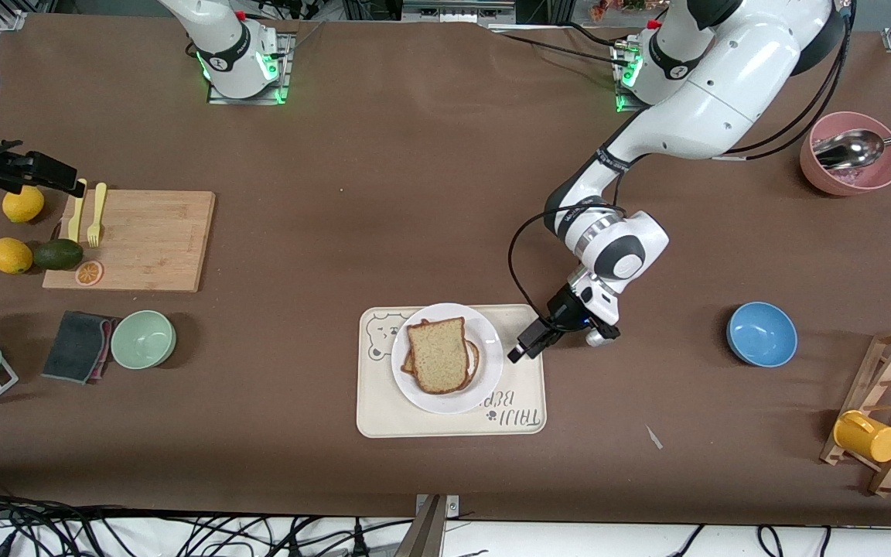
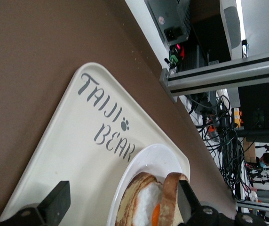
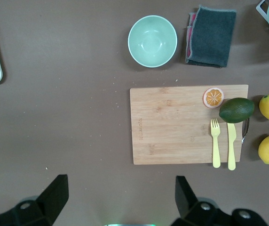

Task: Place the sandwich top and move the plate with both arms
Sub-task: 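Open the left gripper and release the plate rim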

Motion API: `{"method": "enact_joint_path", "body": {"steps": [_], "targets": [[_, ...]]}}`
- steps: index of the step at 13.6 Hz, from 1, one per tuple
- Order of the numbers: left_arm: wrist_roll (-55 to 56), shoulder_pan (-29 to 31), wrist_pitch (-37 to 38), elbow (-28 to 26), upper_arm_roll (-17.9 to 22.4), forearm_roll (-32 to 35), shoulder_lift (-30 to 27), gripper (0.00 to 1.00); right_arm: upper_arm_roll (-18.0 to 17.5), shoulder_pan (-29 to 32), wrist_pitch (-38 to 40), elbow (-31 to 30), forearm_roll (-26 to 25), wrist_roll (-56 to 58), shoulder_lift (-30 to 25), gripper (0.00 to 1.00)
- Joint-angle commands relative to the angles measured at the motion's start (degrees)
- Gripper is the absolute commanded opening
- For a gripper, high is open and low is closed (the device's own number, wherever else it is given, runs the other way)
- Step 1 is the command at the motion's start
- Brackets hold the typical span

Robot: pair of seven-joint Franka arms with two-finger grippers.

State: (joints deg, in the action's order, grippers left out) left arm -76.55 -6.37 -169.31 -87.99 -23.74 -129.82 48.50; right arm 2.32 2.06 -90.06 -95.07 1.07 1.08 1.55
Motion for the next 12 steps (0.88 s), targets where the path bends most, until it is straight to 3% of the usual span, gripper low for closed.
{"method": "enact_joint_path", "body": {"steps": [1,9,12], "targets": [[2.2,0.13,-2.08,1.16,-0.08,0.71,-1.03,1.0,-0.22,0.4,0.59,0.33,0.86,0.41,-0.32,1.0],[2.37,1.79,-2.6,1.51,-0.52,0.71,-1.47,1.0,-0.13,0.49,0.76,0.42,2.7,0.59,-0.67,1.0],[2.72,4.94,-7.51,1.51,-4.63,1.4,-2.44,1.0,0.05,0.49,0.85,0.42,2.8,1.03,-0.67,1.0]]}}
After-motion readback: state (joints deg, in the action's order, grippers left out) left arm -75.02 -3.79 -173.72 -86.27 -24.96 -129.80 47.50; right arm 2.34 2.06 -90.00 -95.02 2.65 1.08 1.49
